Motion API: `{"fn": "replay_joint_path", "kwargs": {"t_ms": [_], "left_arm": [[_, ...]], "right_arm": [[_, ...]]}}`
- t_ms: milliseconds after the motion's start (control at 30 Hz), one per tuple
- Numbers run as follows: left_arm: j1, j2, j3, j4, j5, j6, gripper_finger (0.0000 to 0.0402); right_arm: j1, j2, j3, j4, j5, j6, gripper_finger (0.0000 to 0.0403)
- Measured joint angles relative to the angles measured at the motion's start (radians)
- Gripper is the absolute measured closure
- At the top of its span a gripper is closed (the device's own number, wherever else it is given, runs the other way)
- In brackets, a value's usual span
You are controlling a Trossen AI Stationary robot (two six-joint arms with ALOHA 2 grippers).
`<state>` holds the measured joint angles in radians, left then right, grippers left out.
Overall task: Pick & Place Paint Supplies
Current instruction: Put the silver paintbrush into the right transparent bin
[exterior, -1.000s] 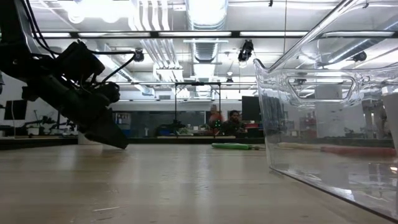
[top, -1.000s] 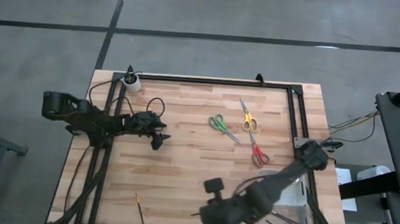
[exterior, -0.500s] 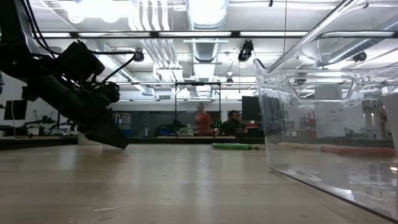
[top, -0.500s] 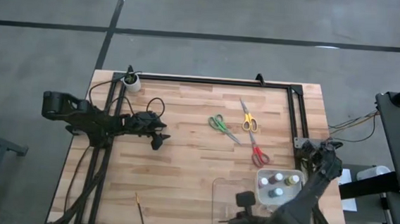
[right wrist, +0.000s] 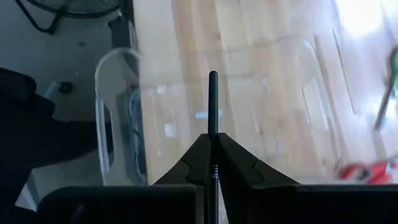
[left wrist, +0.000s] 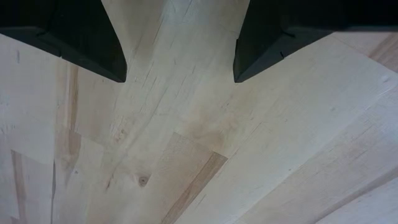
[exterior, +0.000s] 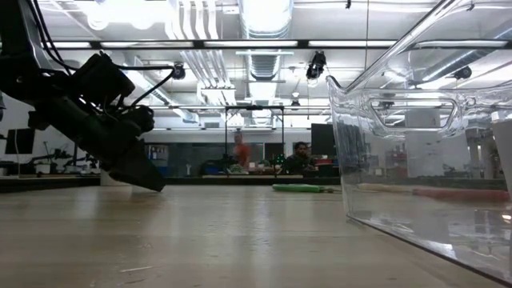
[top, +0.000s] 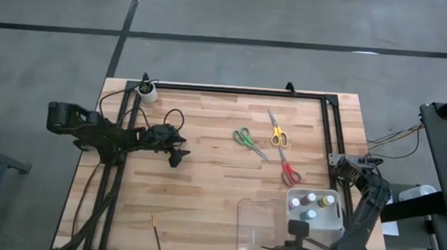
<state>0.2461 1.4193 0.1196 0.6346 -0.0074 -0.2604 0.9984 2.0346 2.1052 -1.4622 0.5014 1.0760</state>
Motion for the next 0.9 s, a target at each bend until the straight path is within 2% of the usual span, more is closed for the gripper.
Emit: {"fn": "replay_joint_path", "kwargs": {"t_ms": [167,400,500,667,900], "left_arm": [[0.0,0.0,0.0,0.0,0.0,0.0,0.0098],[0.0,0.0,0.0,0.0,0.0,0.0,0.0098],[0.0,0.0,0.0,0.0,0.0,0.0,0.0098],[0.0,0.0,0.0,0.0,0.0,0.0,0.0098],[0.0,0.0,0.0,0.0,0.0,0.0,0.0098]], "right_arm": [[0.054,0.0,-0.001,-0.087,-0.001,0.147,0.0388],[0.144,0.0,-0.047,-0.105,-0.011,0.164,0.0388],[0.179,0.0,-0.072,-0.106,-0.042,0.175,0.0388],[0.221,0.0,-0.125,-0.108,-0.11,0.291,0.0387],[0.256,-0.001,-0.224,-0.109,-0.141,0.316,0.0387]]}}
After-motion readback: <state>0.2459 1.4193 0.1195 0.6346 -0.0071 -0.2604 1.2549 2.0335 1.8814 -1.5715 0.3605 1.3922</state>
